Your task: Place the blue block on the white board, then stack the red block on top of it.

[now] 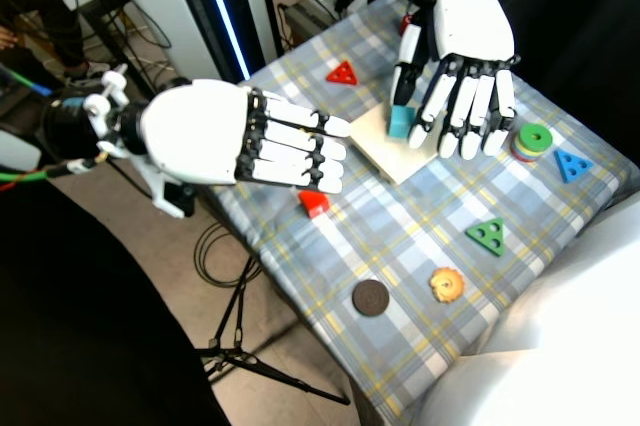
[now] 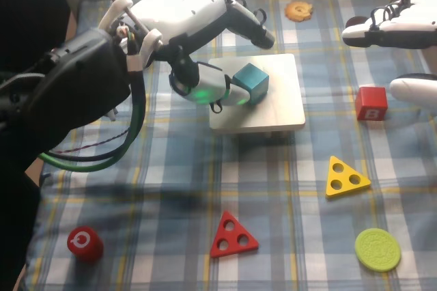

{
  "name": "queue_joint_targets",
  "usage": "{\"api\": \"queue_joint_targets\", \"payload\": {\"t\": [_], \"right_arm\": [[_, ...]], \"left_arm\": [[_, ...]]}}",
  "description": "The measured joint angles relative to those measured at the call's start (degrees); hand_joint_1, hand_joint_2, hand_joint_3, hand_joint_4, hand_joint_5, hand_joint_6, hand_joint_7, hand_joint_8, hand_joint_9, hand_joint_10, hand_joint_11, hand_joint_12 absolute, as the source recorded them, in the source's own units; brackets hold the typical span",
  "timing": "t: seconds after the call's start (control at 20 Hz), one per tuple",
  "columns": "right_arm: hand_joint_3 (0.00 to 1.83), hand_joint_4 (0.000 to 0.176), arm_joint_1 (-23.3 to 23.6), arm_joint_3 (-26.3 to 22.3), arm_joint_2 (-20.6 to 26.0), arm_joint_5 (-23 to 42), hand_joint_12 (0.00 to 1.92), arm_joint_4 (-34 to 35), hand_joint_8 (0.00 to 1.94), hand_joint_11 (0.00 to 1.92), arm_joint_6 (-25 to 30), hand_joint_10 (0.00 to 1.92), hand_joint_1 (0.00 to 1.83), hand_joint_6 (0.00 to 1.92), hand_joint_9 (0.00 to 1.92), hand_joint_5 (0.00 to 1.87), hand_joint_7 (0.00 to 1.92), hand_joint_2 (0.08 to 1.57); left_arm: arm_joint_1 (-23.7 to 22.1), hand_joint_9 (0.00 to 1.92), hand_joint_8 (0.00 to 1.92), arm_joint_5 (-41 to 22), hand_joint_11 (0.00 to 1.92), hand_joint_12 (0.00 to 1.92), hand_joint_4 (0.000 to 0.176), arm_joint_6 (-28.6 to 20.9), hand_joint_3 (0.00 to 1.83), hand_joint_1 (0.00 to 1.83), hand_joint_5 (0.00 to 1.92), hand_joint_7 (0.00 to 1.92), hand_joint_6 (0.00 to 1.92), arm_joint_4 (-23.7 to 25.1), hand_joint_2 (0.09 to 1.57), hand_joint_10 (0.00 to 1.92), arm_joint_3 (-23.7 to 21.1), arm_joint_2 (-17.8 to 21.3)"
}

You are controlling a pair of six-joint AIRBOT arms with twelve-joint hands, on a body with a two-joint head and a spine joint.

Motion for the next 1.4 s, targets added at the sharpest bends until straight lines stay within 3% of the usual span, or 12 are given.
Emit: {"api": "queue_joint_targets", "payload": {"t": [0.15,0.2,0.25,0.3,0.45,0.65,0.9,1.0,1.1,1.15,1.25,1.4], "right_arm": [[0.0,0.019,0.02,0.52,-0.55,-0.26,0.29,0.04,0.0,0.34,0.07,0.0,0.64,0.0,0.44,0.39,0.46,1.24],[0.0,0.019,0.7,0.87,-1.07,-1.27,0.34,0.09,0.0,0.3,0.02,0.0,0.74,0.0,0.42,0.4,0.44,1.18],[0.0,0.05,1.38,1.4,-1.86,-2.93,0.5,0.39,0.0,0.21,-0.48,0.0,0.76,0.0,0.4,0.38,0.42,1.1],[0.0,0.05,1.73,1.79,-2.36,-3.93,0.5,0.35,0.0,0.21,-1.09,0.0,0.76,0.0,0.4,0.38,0.42,1.1],[0.0,0.062,2.95,2.84,-3.67,-7.34,1.04,0.33,0.0,0.02,-1.75,0.0,0.77,0.0,0.4,0.39,0.39,1.03],[0.0,0.037,4.96,4.76,-5.05,-13.44,0.98,0.68,0.0,0.0,-3.78,0.0,0.82,0.01,0.37,0.46,0.37,0.99],[0.01,0.025,5.81,4.9,-6.54,-18.73,0.88,3.65,0.0,0.0,-10.62,0.0,0.88,0.01,0.35,0.51,0.37,1.01],[0.0,0.038,5.81,5.73,-7.15,-20.11,0.9,4.13,0.0,0.0,-10.69,0.01,0.87,0.01,0.37,0.53,0.38,1.01],[0.0,0.072,5.97,6.93,-7.56,-21.53,0.87,5.16,0.01,0.0,-10.73,0.0,0.86,0.01,0.37,0.54,0.4,1.0],[0.0,0.08,6.05,7.23,-7.74,-22.01,0.87,5.49,0.0,0.0,-10.91,0.0,0.85,0.0,0.38,0.54,0.41,1.01],[0.0,0.076,6.12,7.85,-8.33,-22.91,0.94,5.64,0.0,0.0,-10.91,0.01,0.87,0.0,0.4,0.56,0.42,1.01],[0.0,0.066,6.27,8.46,-9.53,-24.22,0.95,5.55,0.0,0.0,-10.88,0.0,0.85,0.0,0.41,0.57,0.43,1.0]], "left_arm": [[0.79,0.23,0.0,-3.06,0.0,0.41,0.148,-1.84,0.0,0.94,0.42,0.38,0.0,0.9,0.92,0.0,-3.63,2.78],[1.16,0.2,0.0,-5.33,0.0,0.35,0.166,-4.07,0.0,0.94,0.39,0.35,0.0,2.29,0.91,0.0,-5.29,4.33],[2.21,0.13,0.0,-9.18,0.0,0.15,0.176,-6.71,0.0,0.87,0.31,0.27,0.0,4.11,0.91,0.0,-7.5,6.51],[3.17,0.13,0.0,-11.26,0.0,0.15,0.176,-7.91,0.0,0.87,0.31,0.27,0.0,4.92,0.91,0.0,-9.05,8.31],[6.03,0.05,0.0,-16.37,0.0,0.0,0.176,-11.69,0.0,0.69,0.21,0.2,0.0,6.75,0.89,0.0,-13.51,13.81],[13.7,0.1,0.0,-26.8,0.08,0.04,0.176,-31.26,0.0,0.69,0.2,0.19,0.0,11.17,0.88,0.01,-17.38,23.58],[22.56,0.08,0.0,-37.38,0.04,0.03,0.165,-50.45,0.0,0.85,0.22,0.2,0.0,12.55,0.84,0.01,-17.99,29.29],[25.7,0.08,0.0,-40.22,0.03,0.03,0.148,-51.87,0.0,0.81,0.21,0.18,0.0,12.09,0.85,0.01,-19.19,30.38],[29.0,0.09,0.0,-43.06,0.04,0.04,0.153,-51.91,0.0,0.77,0.2,0.19,0.0,10.82,0.85,0.01,-20.35,31.43],[29.92,0.11,0.01,-44.17,0.05,0.04,0.133,-51.95,0.0,0.77,0.21,0.2,0.0,9.99,0.84,0.01,-20.57,31.54],[33.05,0.12,0.01,-46.95,0.04,0.05,0.1,-53.16,0.0,0.79,0.23,0.22,0.01,7.23,0.84,0.01,-20.7,32.02],[36.61,0.13,0.01,-49.59,0.07,0.06,0.096,-55.23,0.0,0.79,0.24,0.23,0.01,4.42,0.84,0.01,-20.7,32.35]]}}
